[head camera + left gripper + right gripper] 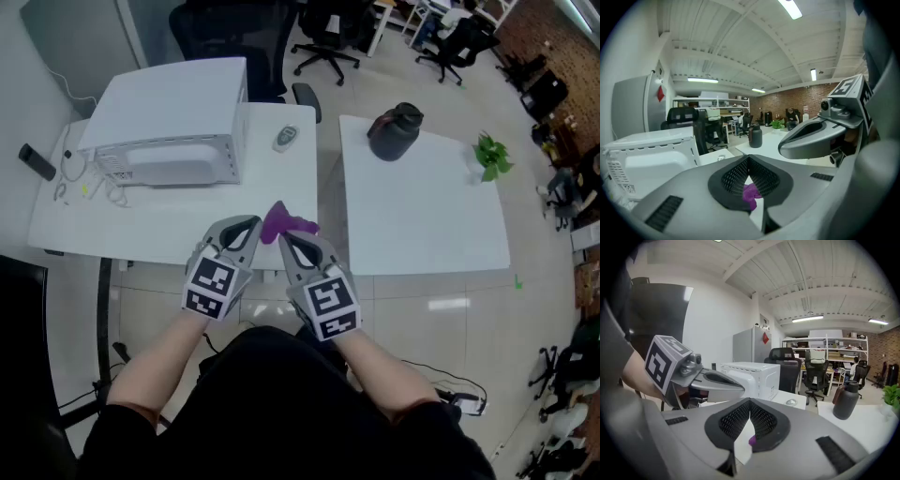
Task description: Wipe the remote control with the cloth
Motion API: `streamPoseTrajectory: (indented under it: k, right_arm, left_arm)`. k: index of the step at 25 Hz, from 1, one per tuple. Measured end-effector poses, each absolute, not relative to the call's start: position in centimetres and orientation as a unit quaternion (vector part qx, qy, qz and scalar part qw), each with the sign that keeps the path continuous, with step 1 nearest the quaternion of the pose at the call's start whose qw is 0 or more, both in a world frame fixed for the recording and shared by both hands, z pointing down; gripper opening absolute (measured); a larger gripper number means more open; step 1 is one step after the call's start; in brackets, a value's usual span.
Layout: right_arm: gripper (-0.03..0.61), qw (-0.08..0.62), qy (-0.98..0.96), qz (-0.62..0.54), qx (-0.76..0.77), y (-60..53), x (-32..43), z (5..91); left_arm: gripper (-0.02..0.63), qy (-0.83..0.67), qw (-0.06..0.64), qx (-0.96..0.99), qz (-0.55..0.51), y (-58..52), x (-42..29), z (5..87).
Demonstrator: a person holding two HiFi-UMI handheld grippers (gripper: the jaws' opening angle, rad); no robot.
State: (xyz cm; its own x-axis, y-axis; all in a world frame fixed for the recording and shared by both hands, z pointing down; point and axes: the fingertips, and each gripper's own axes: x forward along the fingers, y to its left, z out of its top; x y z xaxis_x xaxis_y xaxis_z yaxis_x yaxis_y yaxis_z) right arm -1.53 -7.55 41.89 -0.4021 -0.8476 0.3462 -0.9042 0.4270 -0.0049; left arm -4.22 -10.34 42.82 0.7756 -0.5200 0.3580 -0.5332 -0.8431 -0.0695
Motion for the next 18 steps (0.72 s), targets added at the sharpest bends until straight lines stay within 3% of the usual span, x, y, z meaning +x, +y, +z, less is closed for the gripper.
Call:
streamPoseTrajectory:
  k: [7, 13, 18]
  right_arm:
    - [0.017, 0.169, -0.83, 0.119, 0.518, -9.5, -0.3, 44.3]
    - [0.017, 0.183, -0.839, 0.142, 0.493, -13.7, 3.3, 47.4]
    - [0.017, 0.205, -0.854, 0.167, 0.448, -16.4, 5.8, 50.5]
  left_arm:
    - [-0.008, -0.295, 0.045, 0.933, 0.203, -16.2, -2.5, 44.6]
    - [0.17, -0.318, 0.063, 0.915, 0.242, -24.5, 2.7, 48.4]
    - [0.255, -0.346, 0.103, 0.887, 0.286, -32.6, 6.8, 53.8]
